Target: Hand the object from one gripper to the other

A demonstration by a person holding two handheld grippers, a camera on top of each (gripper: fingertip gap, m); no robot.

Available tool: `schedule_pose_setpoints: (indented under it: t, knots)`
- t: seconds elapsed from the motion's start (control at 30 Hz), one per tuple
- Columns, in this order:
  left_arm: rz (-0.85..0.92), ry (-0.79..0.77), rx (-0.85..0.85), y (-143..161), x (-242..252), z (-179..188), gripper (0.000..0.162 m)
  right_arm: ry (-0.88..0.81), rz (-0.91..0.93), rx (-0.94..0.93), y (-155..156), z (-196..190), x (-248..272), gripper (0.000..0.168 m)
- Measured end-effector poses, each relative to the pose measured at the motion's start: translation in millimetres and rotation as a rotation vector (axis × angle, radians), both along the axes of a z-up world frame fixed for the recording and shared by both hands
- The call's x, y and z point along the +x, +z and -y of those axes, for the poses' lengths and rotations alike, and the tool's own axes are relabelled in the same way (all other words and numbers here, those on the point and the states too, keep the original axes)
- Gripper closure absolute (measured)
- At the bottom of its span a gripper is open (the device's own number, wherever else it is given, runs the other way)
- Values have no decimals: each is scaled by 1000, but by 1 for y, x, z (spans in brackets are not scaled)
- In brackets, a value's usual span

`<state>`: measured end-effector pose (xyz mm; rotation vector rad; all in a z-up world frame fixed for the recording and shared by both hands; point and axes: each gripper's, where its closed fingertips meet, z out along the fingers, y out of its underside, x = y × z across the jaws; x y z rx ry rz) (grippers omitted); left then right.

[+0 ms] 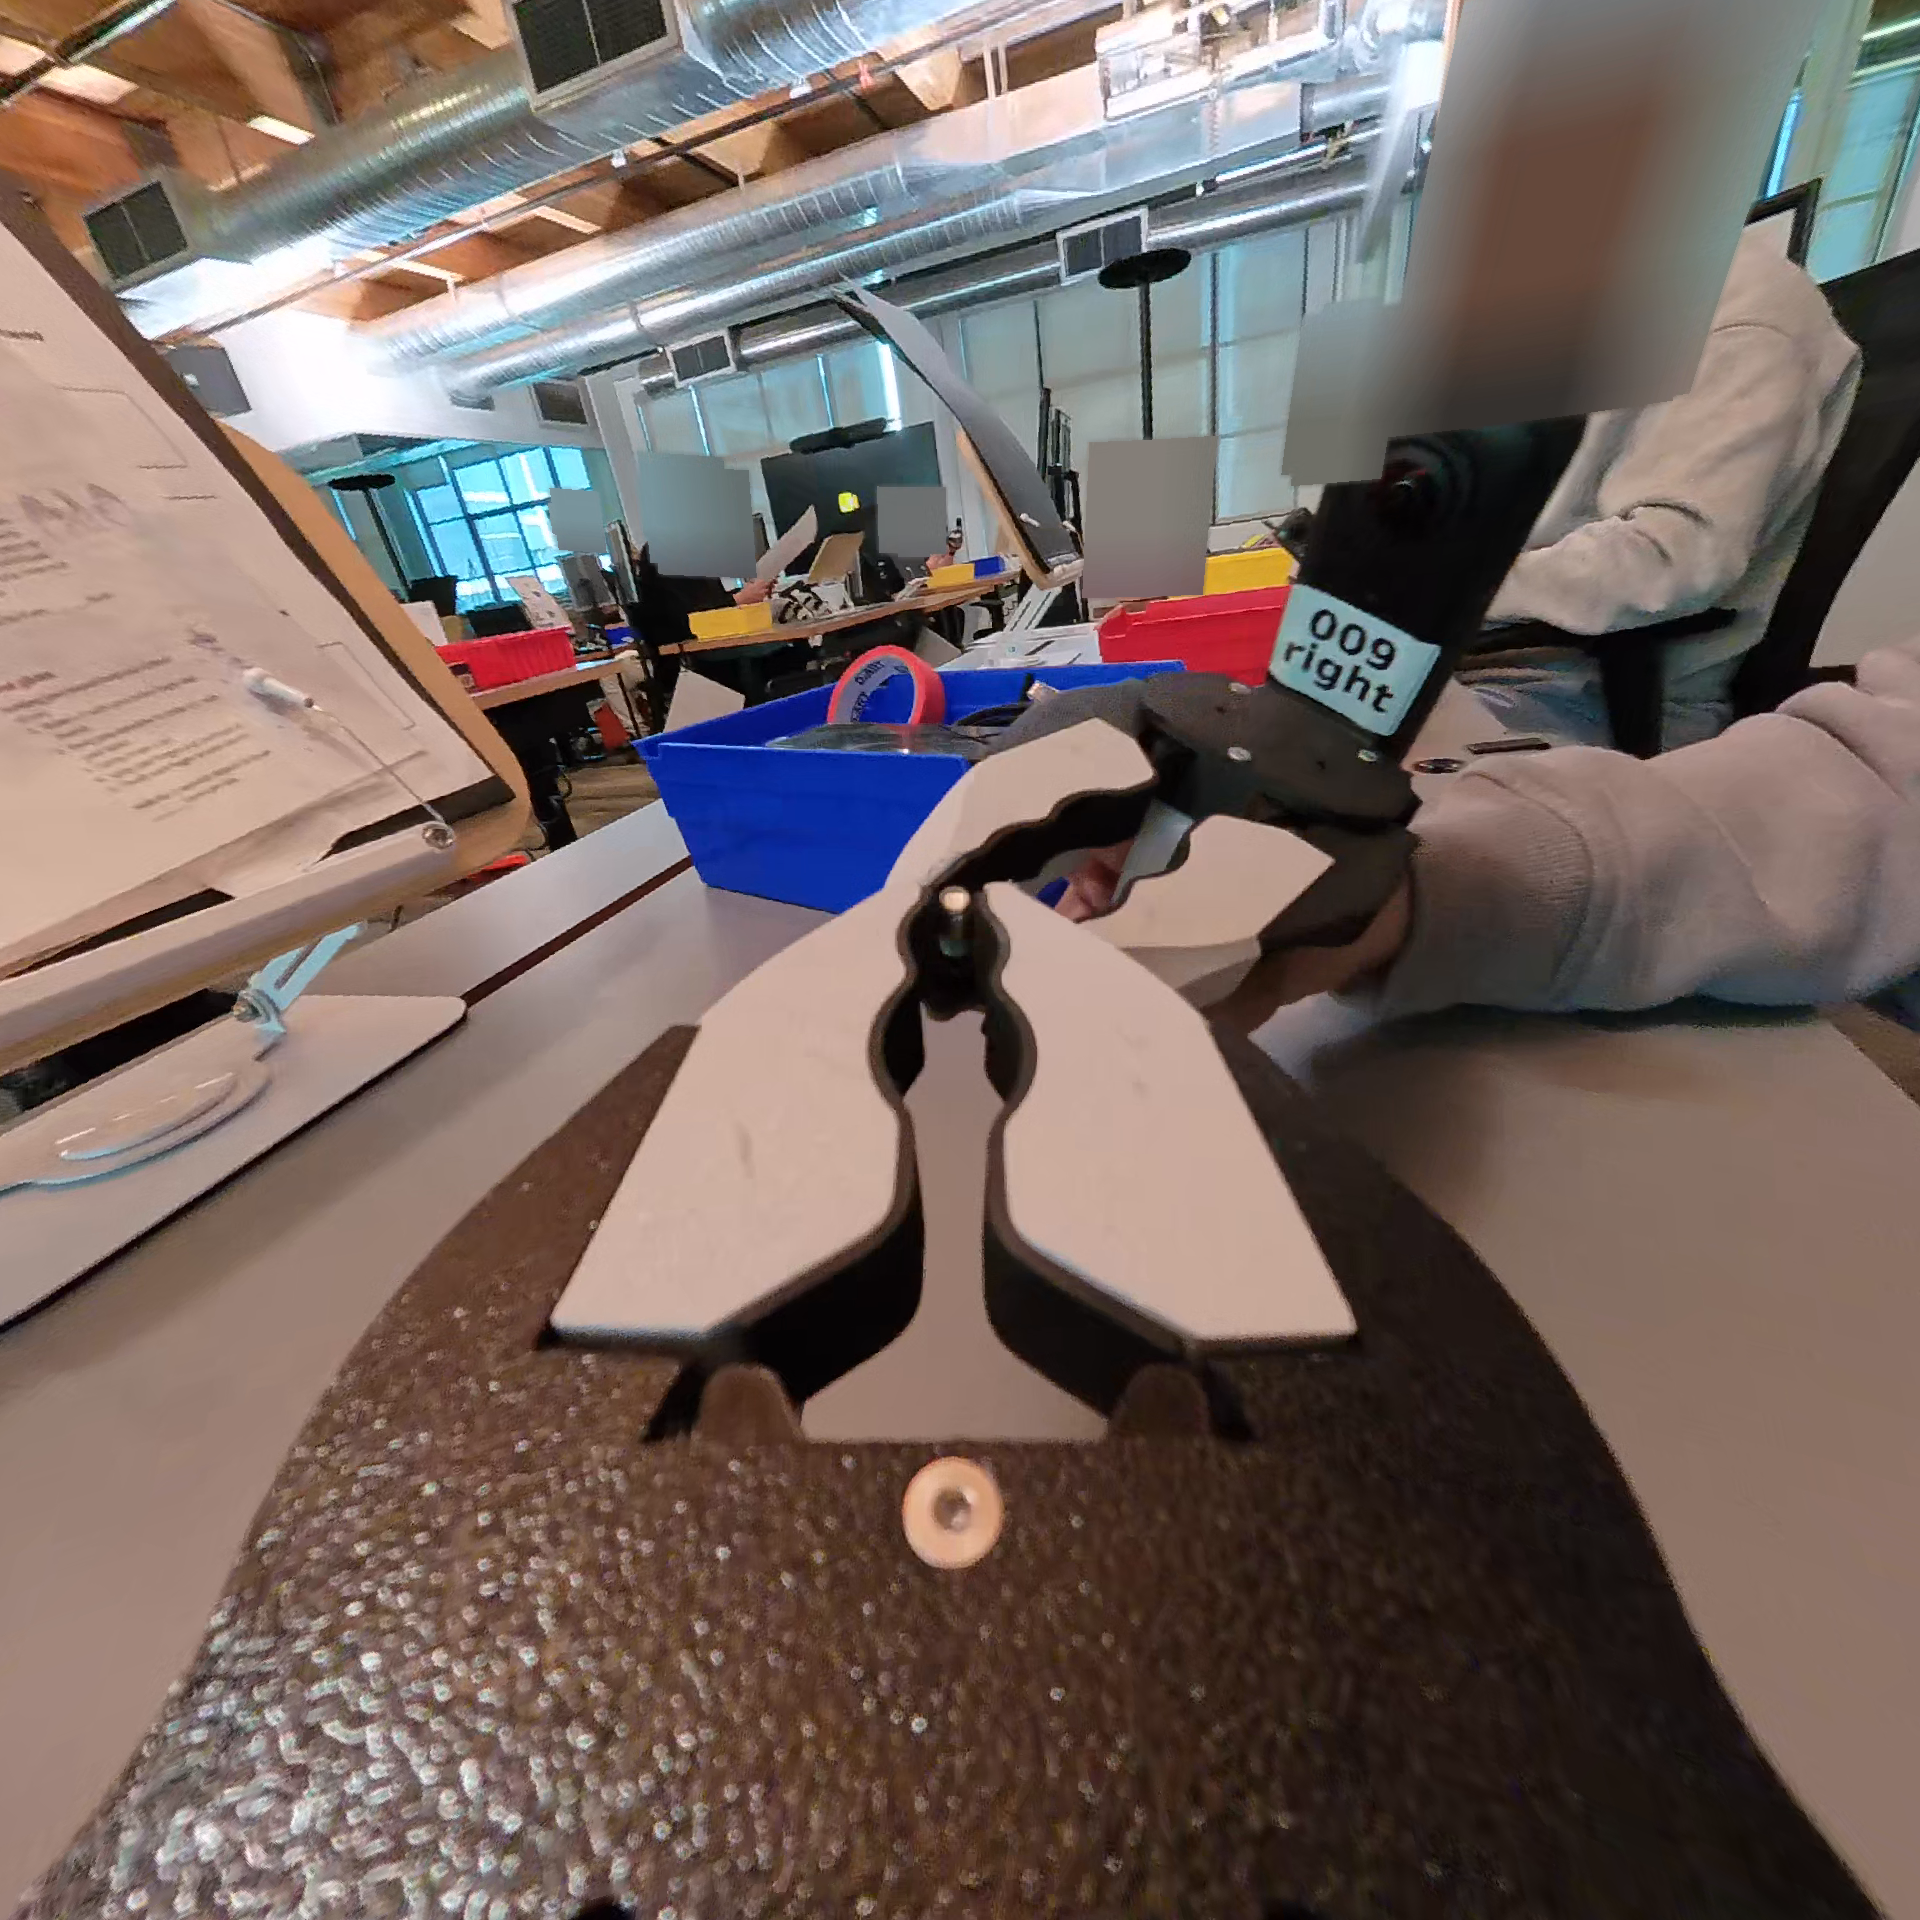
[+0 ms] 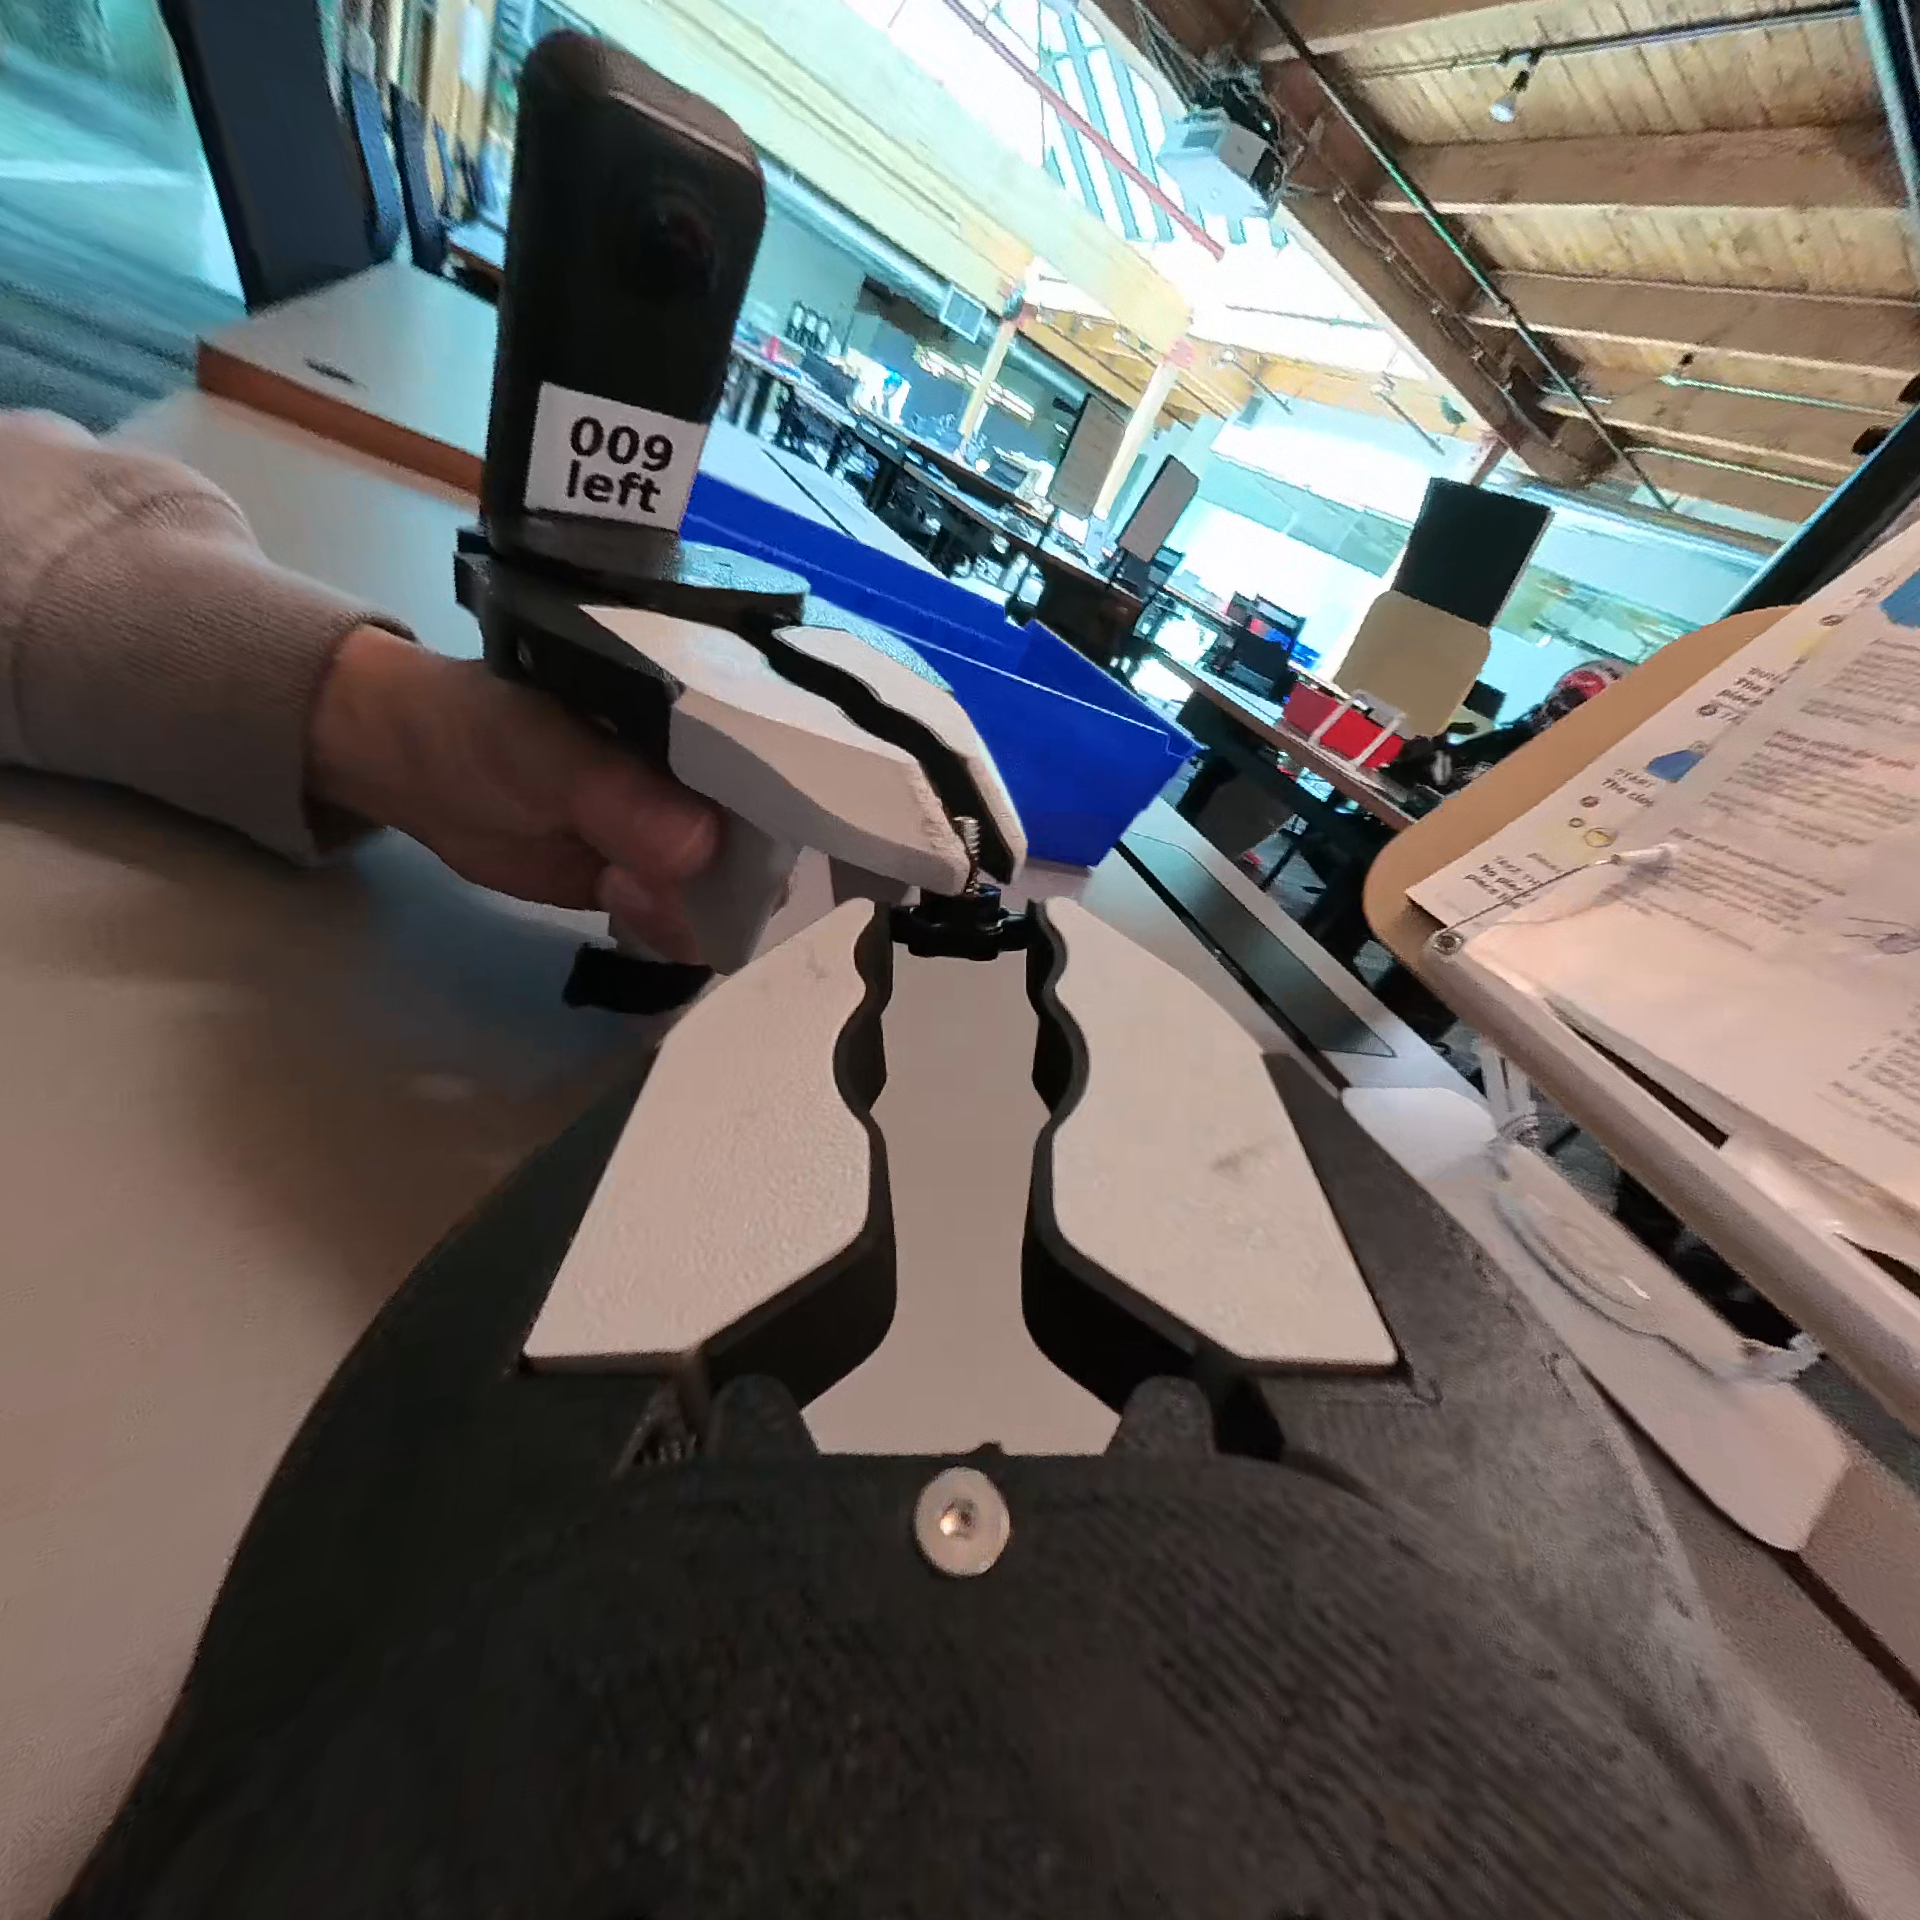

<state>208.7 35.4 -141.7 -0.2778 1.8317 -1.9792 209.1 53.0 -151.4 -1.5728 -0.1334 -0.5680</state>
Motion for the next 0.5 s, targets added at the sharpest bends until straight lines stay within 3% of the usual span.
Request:
schedule_pose_setpoints:
  t: [0.13,0.23,0.33,0.5]
  knots:
    - [-73,110,-23,3,13,-7,157,-106,70,21,2,4,10,144]
    - [-105,228,-28,5,22,-14,157,-211,166,-35,-1,5,19,131]
    - [-113,320,-33,4,26,-18,157,-229,120,-14,0,1,18,126]
    - [-169,329,-75,2,23,-9,157,-270,74,-10,-2,-3,21,125]
